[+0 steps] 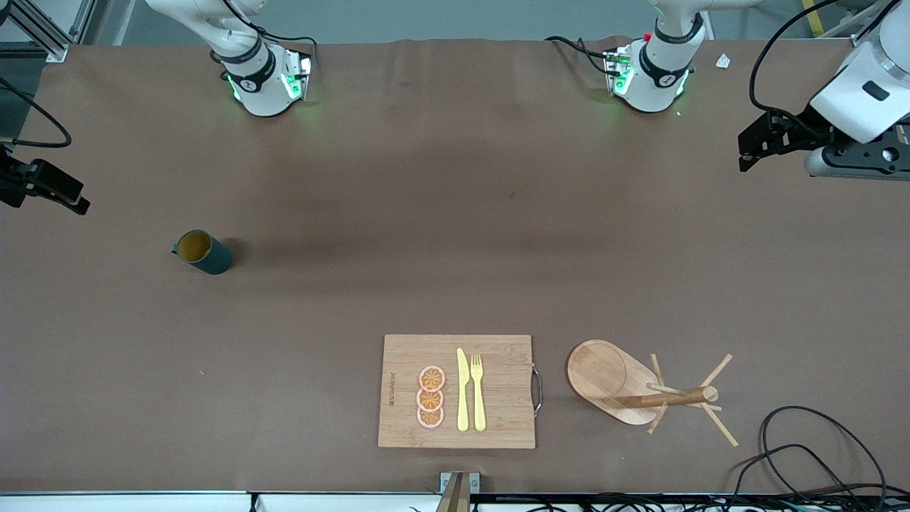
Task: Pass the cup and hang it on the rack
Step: 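Move the right gripper down toward the teal mug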
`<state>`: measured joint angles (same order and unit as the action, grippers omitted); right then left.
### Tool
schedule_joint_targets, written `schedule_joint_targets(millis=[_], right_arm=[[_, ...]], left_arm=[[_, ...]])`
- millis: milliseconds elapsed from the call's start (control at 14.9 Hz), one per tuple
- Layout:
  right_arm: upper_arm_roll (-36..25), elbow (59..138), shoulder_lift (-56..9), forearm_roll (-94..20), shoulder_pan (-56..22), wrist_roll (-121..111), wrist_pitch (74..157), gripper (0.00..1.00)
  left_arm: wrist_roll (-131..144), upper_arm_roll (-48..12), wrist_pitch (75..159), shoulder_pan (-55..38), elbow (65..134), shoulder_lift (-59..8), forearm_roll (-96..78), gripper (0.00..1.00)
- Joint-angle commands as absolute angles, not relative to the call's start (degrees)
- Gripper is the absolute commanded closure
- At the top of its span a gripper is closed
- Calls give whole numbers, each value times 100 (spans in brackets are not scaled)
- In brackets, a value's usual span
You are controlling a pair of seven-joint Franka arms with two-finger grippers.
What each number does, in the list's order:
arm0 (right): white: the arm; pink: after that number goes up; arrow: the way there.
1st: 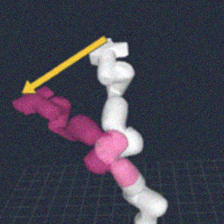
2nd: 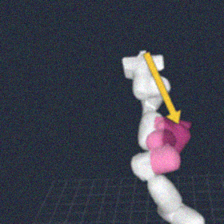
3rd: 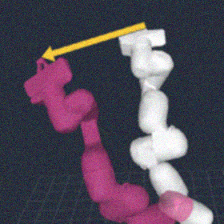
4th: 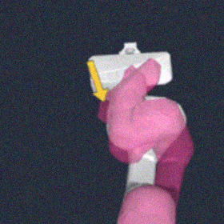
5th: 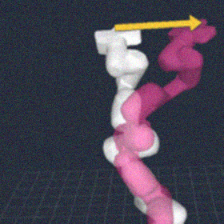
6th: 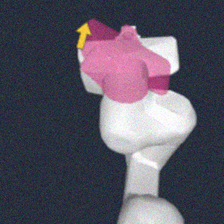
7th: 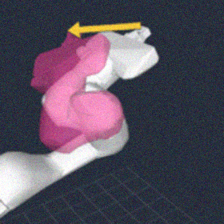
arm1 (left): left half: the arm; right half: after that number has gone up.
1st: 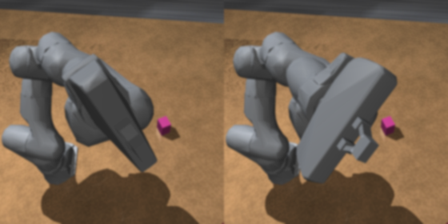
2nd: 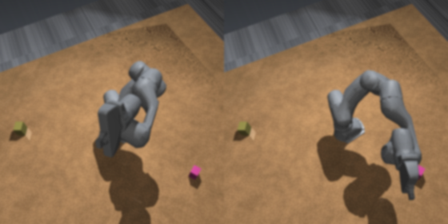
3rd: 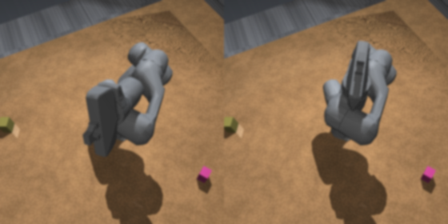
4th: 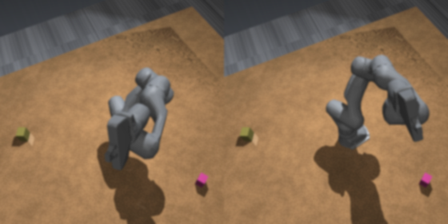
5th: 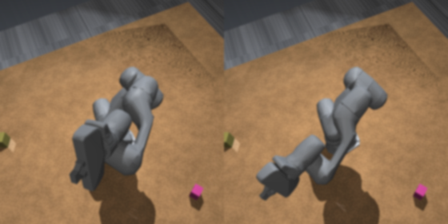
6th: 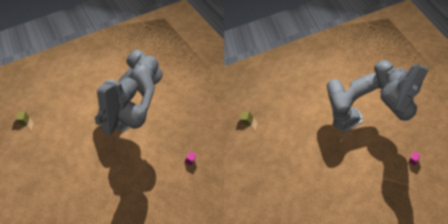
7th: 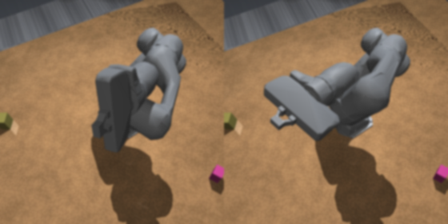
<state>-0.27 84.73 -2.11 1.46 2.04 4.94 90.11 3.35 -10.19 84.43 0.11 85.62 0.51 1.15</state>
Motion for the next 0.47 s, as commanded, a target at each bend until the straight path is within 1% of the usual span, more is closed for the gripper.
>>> schedule_joint_targets(millis=[0,403], right_arm=[[9,8367,-255,176,255,475,8947,0],[17,8367,-255,176,246,475,8947,0]], left_arm=[[273,-1046,8385,53,8508,62,132,0],[272,-1037,8385,79,8499,53,167,0]])
